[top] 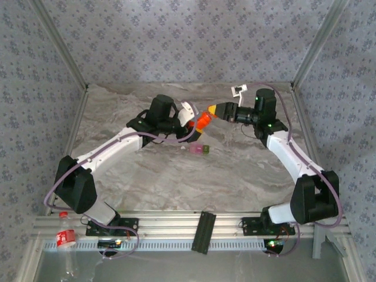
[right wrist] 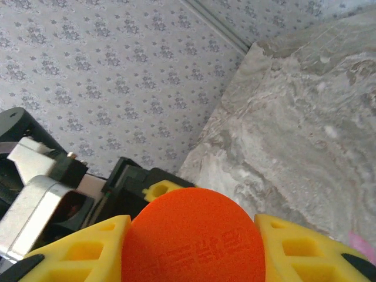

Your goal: Sort the pills into containers

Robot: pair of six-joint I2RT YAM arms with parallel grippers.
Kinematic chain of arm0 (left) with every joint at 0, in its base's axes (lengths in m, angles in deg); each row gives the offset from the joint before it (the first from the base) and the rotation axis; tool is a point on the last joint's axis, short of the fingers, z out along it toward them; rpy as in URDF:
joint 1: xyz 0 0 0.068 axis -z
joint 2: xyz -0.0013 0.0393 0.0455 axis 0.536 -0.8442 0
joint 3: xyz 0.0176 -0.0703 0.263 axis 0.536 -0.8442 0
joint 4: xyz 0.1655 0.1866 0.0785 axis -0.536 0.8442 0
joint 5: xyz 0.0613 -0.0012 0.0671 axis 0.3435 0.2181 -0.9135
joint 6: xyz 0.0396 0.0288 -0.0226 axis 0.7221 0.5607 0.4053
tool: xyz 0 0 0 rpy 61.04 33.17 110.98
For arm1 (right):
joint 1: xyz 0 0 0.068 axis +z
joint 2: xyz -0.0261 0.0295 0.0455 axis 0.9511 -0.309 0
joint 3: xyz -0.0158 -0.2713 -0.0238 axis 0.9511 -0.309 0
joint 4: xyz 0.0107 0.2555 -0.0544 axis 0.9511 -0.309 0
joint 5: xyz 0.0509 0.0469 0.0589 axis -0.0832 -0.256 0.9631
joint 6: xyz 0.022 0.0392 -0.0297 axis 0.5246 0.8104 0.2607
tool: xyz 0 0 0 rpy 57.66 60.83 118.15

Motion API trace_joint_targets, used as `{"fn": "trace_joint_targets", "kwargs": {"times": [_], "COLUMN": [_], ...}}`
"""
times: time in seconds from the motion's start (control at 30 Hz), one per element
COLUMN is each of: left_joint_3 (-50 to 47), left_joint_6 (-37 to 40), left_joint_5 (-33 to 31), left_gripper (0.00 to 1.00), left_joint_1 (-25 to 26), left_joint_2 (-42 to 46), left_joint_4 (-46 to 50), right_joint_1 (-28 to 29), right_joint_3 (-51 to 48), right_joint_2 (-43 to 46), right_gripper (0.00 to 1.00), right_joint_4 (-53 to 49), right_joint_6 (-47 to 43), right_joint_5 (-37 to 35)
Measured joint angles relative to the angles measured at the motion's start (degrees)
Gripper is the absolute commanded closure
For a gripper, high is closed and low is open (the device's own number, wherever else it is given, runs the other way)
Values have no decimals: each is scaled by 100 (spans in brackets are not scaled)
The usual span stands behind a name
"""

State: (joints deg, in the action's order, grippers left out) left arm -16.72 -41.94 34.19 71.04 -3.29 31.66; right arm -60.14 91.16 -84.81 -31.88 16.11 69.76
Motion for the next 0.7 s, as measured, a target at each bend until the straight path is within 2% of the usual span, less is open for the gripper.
{"fn": "trace_joint_targets", "kwargs": {"times": [0.17,0.27,0.5,0.7], "left_joint_3": [0,-11,-380,-649], "left_joint_6": [0,0,-52,-177], "left_joint_5": [57,50,-63,-275], "left_gripper": [100,100,100,100], "left_joint_1": [0,0,-11,-42], "left_joint_2": [13,28,328,551], "left_joint_4": [4,-2,-155,-354], "right_joint_1": [-28,-83,-210,-157], "right_joint_3": [-72,-63,-37,-426], "right_joint_2": [-17,28,72,55], "right_gripper": [72,73,73,74], "right_joint_4": [46,-315,-1956,-2623], "right_joint_6": [-131,-332,-964,-1248], "right_joint_5": [-46,-352,-1869,-3359]}}
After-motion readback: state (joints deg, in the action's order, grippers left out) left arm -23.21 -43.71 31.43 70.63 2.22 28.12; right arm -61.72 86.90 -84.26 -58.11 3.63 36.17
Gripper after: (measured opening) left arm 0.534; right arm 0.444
